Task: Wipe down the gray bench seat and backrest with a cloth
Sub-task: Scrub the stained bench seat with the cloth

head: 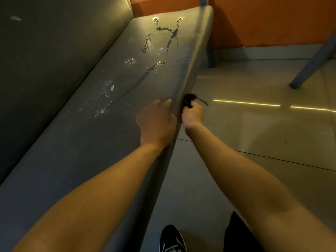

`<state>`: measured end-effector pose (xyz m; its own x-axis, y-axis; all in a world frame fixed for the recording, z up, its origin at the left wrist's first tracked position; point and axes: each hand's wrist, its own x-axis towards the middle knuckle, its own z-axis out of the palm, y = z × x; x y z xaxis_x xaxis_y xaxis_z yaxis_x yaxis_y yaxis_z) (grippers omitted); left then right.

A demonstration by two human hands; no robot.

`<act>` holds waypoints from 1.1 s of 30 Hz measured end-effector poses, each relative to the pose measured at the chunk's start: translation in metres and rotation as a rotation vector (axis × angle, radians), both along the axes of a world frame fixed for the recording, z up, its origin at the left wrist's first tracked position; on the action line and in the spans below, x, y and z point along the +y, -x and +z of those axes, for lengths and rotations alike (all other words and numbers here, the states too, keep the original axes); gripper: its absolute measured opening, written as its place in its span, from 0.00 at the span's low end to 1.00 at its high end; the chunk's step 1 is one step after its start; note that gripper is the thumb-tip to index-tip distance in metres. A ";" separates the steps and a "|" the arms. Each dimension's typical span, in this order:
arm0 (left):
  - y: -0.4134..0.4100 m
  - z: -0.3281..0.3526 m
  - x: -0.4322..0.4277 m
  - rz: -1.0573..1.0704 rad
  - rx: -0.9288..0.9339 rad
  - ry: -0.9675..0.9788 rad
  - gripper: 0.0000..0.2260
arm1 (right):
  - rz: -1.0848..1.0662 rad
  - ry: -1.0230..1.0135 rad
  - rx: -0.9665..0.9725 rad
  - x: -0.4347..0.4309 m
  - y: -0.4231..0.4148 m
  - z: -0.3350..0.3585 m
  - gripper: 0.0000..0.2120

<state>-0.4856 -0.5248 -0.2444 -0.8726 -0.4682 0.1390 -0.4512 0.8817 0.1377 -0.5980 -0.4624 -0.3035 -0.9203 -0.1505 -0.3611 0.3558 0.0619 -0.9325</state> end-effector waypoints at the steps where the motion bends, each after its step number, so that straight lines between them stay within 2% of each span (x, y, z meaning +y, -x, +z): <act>1: 0.001 -0.001 -0.001 -0.004 -0.004 -0.004 0.22 | -0.018 0.032 -0.040 0.000 0.008 0.008 0.09; 3: 0.001 -0.001 -0.002 -0.006 -0.007 0.002 0.22 | -0.054 0.077 -0.076 0.001 0.014 0.019 0.09; 7: 0.002 -0.005 0.000 0.024 -0.001 0.028 0.23 | -0.007 0.016 0.051 0.012 -0.030 0.015 0.11; 11: 0.002 -0.005 0.002 0.029 -0.005 0.027 0.23 | 0.057 0.038 0.088 0.026 -0.071 -0.002 0.11; 16: 0.000 -0.004 0.002 0.024 -0.002 0.033 0.23 | -0.030 0.029 0.073 0.018 -0.026 0.020 0.13; 19: 0.001 -0.004 0.000 0.009 -0.003 0.026 0.22 | -0.094 0.064 -0.003 0.009 0.005 0.032 0.13; 25: 0.002 -0.006 0.002 0.031 -0.005 0.054 0.23 | -0.026 0.148 0.016 0.021 -0.059 0.022 0.09; 28: 0.002 -0.005 0.002 0.025 -0.002 0.034 0.23 | 0.050 0.104 0.034 0.031 -0.073 0.011 0.09; 30: 0.001 -0.005 0.002 0.023 0.001 0.027 0.23 | 0.007 0.092 0.002 0.031 -0.059 0.015 0.08; 33: 0.000 -0.004 0.000 0.004 0.002 0.027 0.23 | -0.127 0.155 -0.059 0.027 -0.022 0.030 0.15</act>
<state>-0.4856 -0.5249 -0.2487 -0.8707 -0.4674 0.1533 -0.4541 0.8835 0.1150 -0.5756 -0.4355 -0.2740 -0.9135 -0.0929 -0.3960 0.4055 -0.1296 -0.9049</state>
